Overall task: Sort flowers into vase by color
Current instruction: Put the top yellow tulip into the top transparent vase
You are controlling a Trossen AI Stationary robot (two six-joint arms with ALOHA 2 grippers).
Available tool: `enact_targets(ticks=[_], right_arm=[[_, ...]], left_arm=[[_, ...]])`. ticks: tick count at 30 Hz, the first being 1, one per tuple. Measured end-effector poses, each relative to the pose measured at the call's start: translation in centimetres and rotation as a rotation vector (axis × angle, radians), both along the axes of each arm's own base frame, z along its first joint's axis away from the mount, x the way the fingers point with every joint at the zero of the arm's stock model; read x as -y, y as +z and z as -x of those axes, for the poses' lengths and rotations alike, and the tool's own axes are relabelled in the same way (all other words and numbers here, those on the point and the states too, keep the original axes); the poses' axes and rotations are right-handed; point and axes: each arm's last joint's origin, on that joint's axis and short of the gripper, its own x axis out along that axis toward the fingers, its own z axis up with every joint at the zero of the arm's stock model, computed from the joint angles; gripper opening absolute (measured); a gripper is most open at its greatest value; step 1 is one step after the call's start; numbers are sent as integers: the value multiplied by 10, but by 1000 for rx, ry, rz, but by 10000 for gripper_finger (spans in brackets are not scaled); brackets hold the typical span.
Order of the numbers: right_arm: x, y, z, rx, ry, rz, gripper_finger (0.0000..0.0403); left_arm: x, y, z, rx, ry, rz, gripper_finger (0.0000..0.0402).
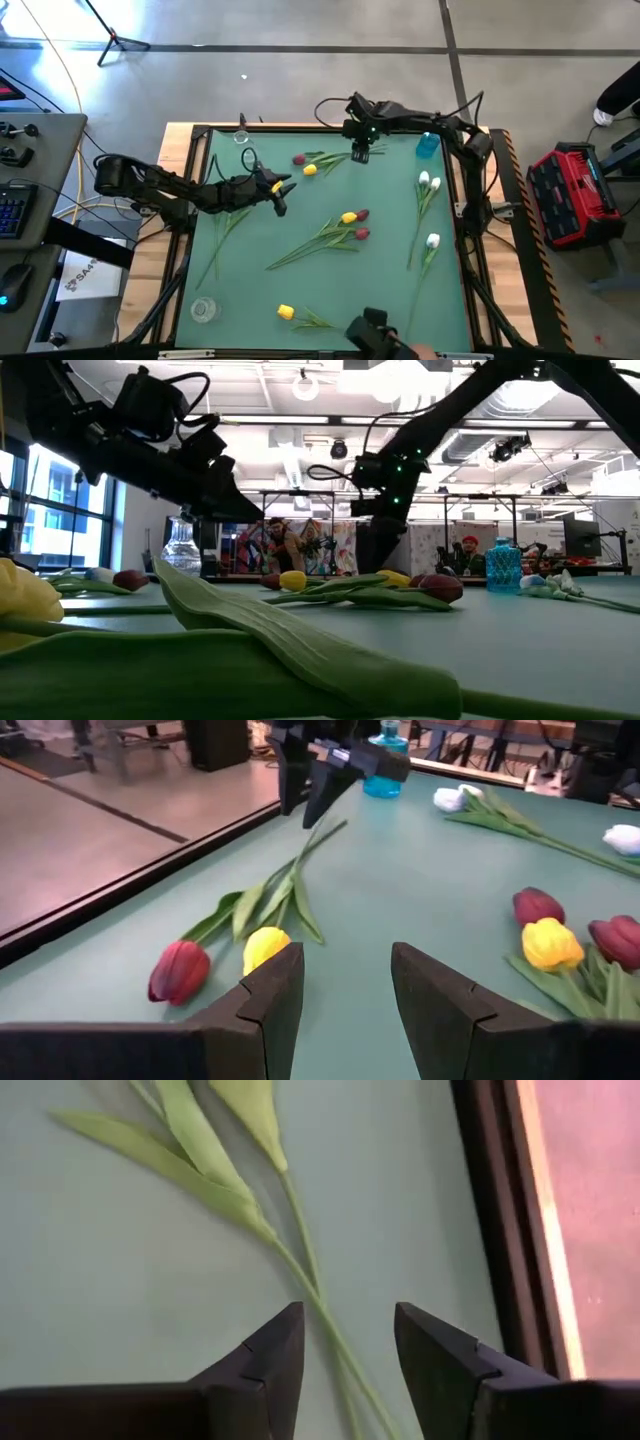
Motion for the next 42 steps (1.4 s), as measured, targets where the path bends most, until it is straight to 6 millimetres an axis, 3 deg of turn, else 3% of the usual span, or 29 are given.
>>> enact_targets(ticks=[10, 17, 24, 32, 38, 42], right_arm=[[14, -25, 12, -91, -46, -41, 86], [23, -30, 19, -108, -77, -42, 69], [26, -35, 19, -98, -59, -48, 60], [27, -56, 16, -116, -80, -120, 9], [23, -30, 19, -49, -160, -117, 2], [13, 10, 24, 59, -125, -159, 2]], left_arm=[[0, 0, 0, -6, 7, -20, 142], [0, 0, 0, -7, 7, -20, 142], [0, 0, 0, -6, 7, -19, 142], [0, 0, 0, 14, 17, 16, 142], [0, 1, 0, 48, 33, 63, 142], [0, 2, 1, 75, 44, 95, 142]])
